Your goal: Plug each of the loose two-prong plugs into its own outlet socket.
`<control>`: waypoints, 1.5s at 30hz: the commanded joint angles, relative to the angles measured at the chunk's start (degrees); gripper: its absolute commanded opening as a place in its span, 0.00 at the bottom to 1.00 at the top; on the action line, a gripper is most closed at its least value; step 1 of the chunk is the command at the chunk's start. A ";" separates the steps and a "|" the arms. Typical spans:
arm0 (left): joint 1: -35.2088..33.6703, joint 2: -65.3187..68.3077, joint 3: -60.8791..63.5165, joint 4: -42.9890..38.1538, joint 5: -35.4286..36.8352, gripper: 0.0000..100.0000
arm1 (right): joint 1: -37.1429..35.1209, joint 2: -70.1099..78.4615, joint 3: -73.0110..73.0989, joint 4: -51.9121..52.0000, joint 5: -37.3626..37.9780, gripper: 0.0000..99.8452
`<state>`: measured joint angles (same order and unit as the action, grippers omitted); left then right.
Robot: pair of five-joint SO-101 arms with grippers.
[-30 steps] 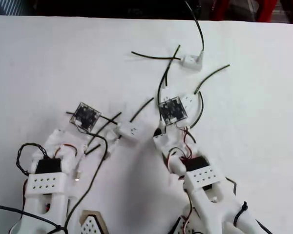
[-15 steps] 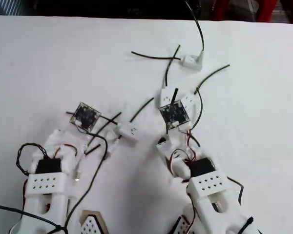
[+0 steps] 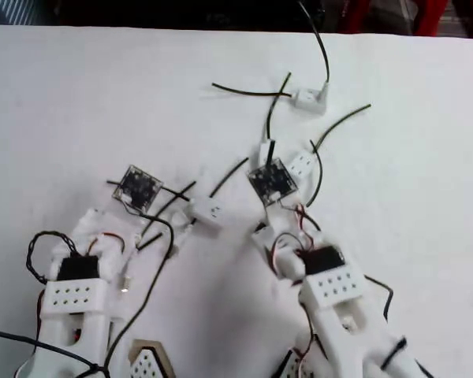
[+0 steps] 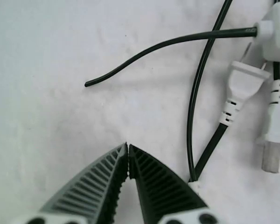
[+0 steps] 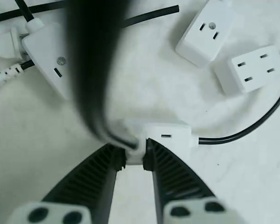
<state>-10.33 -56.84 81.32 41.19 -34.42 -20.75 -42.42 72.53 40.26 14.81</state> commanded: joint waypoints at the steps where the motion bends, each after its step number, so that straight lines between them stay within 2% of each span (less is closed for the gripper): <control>1: -0.57 -1.27 -0.35 -0.97 -0.62 0.03 | 0.48 10.59 -4.31 1.71 0.53 0.02; 5: -0.57 -1.27 -0.35 -0.97 -0.62 0.03 | 0.48 16.04 -8.09 4.53 0.53 0.02; 15: -0.57 -1.27 -0.26 -0.97 -0.62 0.03 | 0.48 10.42 -6.51 8.66 0.88 0.02; 24: -0.57 -1.27 -0.26 -0.97 -0.62 0.03 | 0.57 11.12 -5.98 12.35 0.97 0.02; 45: -0.57 -1.27 -0.26 -0.88 -0.62 0.03 | -0.13 11.47 -5.89 10.33 3.78 0.02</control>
<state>-10.33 -56.84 81.32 41.19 -34.42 -20.48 -32.48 64.44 49.93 17.98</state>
